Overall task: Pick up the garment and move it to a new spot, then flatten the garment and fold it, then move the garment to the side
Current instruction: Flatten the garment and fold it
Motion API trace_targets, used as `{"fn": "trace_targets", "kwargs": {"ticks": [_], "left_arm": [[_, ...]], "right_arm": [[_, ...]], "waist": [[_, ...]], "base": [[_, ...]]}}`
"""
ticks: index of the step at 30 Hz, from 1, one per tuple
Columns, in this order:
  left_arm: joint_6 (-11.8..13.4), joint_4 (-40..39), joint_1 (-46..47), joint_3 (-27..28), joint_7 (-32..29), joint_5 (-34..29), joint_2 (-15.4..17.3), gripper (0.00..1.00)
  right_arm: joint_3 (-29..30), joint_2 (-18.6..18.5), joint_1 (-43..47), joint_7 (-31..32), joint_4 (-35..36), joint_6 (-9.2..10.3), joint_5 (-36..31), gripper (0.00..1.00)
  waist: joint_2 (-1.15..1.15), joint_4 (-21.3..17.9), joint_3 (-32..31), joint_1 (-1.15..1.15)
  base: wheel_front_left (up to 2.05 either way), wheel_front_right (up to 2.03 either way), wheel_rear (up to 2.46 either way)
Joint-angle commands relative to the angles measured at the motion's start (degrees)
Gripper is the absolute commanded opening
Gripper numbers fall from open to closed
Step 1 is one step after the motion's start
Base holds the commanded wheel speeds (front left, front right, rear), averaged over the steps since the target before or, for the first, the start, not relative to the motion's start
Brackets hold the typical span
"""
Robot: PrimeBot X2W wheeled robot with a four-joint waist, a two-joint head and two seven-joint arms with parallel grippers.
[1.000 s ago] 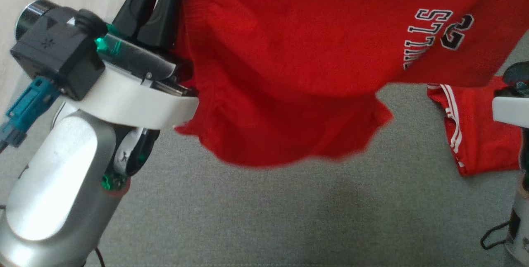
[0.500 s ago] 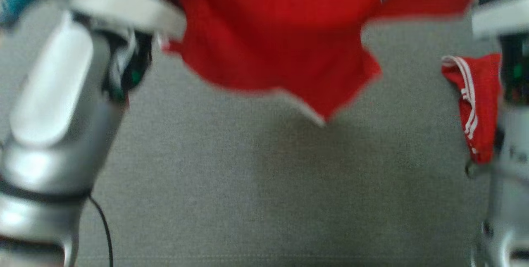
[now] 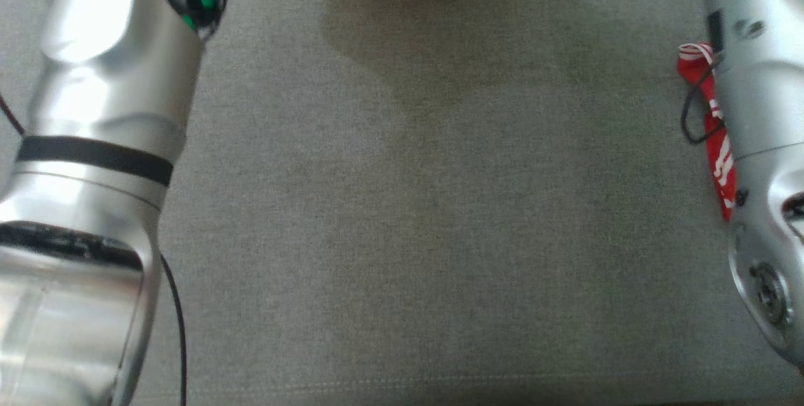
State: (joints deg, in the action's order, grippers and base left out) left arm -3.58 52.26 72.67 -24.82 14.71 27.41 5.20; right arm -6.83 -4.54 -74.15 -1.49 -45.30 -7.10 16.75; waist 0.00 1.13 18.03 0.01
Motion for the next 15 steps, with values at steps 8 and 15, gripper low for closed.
{"fn": "trace_targets", "kwargs": {"ticks": [8,15], "left_arm": [[-3.21,13.35,-3.18,0.87,0.28,3.43,-1.63,0.0],[-3.84,12.43,-8.86,0.33,0.29,8.54,-2.28,0.0]], "right_arm": [[-13.18,1.65,1.41,-1.61,-14.0,-0.39,12.69,0.0],[-19.17,1.66,11.1,-6.97,-15.18,-0.39,19.91,0.0]], "waist": [[0.0,-0.27,4.09,-0.01],[0.0,0.09,4.97,-0.01]], "base": [[0.0,0.0,0.0],[0.0,0.0,0.0]]}}
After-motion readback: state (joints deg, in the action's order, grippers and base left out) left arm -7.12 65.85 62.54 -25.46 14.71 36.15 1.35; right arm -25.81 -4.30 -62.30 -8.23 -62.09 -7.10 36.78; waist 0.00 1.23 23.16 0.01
